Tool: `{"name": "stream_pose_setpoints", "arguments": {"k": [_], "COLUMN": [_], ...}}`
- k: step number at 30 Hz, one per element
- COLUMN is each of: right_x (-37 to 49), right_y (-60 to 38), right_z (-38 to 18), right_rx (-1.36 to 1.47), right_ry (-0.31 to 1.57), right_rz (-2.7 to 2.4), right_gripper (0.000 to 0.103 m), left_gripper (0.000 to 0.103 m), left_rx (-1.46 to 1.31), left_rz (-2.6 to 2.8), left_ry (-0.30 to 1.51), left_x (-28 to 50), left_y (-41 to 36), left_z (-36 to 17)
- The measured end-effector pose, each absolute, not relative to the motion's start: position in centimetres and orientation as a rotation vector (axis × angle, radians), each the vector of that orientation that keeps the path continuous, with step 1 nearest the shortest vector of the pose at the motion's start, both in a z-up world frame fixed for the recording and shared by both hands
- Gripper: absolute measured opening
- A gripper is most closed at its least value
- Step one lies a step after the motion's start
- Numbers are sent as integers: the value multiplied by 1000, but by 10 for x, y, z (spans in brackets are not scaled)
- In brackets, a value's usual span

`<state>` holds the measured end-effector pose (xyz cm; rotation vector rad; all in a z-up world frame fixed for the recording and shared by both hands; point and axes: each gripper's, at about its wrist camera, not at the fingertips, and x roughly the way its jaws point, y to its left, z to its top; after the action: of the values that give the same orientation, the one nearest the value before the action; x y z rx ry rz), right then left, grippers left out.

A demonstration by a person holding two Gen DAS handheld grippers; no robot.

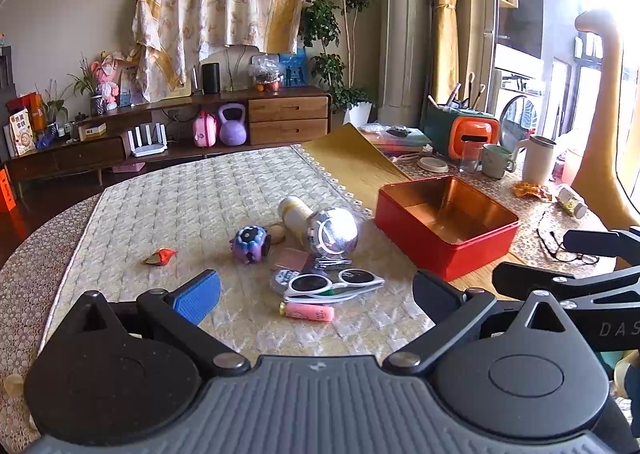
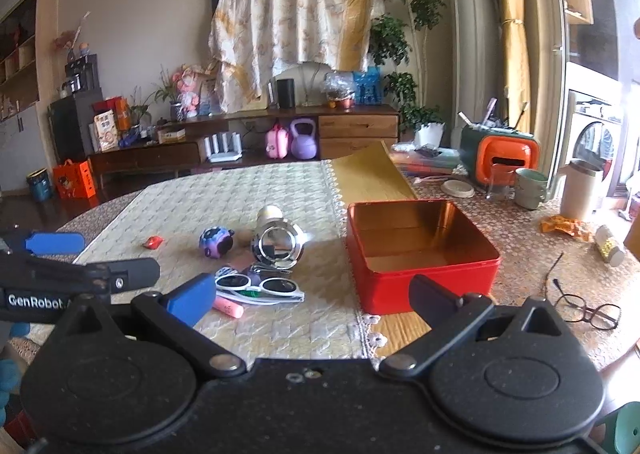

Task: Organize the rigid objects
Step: 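Grasp the pink cylindrical stick with the left tool while the right tool grasps the white sunglasses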

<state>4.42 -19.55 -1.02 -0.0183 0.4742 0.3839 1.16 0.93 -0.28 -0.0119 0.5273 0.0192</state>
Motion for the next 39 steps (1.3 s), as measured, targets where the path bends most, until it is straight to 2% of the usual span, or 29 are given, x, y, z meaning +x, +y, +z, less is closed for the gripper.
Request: {"name": "stream_pose_setpoints", "arguments": {"k": [19,29,39], "right_x": [131,179,204], "right_y": [-153,-120,-111], "right_z": [-43,-81,-105], "right_rx": [-189,-286,-294], "right_ry": [619,706,764], "right_rz": [526,567,612], "right_gripper": [100,83,77], "left_gripper": [103,103,102], "left_rx": [39,86,81], "left_rz": [-58,-65,-55], "left_ry": [660,684,727], "left_x": [87,114,131], "left_y": [39,29,26], "left_z": [-77,-110,-130]}}
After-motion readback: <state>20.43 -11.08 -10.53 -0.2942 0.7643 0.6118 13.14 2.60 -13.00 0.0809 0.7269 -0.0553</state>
